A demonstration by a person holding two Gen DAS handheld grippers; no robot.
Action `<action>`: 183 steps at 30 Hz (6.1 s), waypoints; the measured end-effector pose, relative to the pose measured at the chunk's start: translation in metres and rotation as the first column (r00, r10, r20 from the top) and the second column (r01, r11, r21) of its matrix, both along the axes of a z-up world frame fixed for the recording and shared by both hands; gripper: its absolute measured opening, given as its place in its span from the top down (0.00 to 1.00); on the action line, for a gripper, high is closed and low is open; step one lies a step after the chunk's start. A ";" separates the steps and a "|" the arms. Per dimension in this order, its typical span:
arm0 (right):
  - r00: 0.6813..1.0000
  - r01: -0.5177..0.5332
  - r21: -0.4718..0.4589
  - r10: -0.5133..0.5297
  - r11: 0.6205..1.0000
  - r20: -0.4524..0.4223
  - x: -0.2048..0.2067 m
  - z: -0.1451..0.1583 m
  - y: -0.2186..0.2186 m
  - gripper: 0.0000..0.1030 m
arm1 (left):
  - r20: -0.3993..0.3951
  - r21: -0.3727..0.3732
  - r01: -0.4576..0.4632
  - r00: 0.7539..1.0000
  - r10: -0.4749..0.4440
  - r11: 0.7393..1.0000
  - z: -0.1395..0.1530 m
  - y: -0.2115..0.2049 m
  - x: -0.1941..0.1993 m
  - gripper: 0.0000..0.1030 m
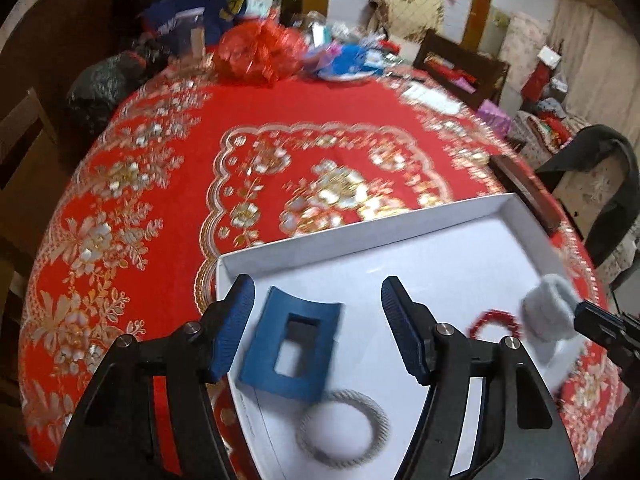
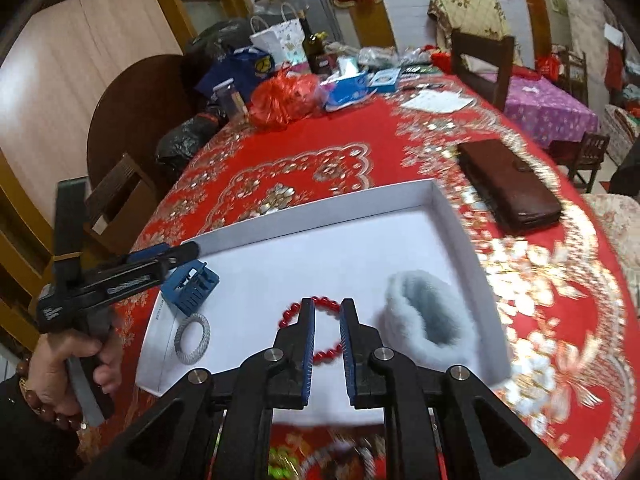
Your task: Organize jewelry
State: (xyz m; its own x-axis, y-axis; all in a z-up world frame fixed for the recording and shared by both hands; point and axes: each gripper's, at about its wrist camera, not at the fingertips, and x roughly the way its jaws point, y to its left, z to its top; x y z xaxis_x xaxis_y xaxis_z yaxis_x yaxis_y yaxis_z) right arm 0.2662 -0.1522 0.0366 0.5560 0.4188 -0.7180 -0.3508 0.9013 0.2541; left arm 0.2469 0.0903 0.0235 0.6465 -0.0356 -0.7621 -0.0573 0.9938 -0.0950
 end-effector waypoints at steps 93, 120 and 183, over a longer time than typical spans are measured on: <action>0.984 -0.057 -0.011 0.058 0.998 0.170 -0.125 0.025 -0.057 0.92 | 0.011 -0.347 0.424 0.894 -0.449 0.836 0.005 -0.101 -0.112 0.84; 0.987 -0.067 -0.021 0.070 0.998 0.145 -0.124 0.016 -0.055 0.92 | -0.152 0.084 0.515 0.853 -0.499 0.853 -0.037 -0.138 -0.126 0.73; 0.994 -0.015 -0.035 0.011 0.999 -0.104 0.000 -0.015 0.001 0.72 | -0.114 -0.161 0.106 0.986 -0.125 0.981 -0.024 -0.042 0.003 0.48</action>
State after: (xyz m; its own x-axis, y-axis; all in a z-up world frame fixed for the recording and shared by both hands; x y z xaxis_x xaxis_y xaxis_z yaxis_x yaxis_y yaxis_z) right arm 0.2662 -0.1508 0.0219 0.4722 0.3989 -0.7861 -0.3360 0.9059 0.2579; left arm 0.2500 0.0483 -0.0003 0.5328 -0.2273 -0.8151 0.0360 0.9685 -0.2465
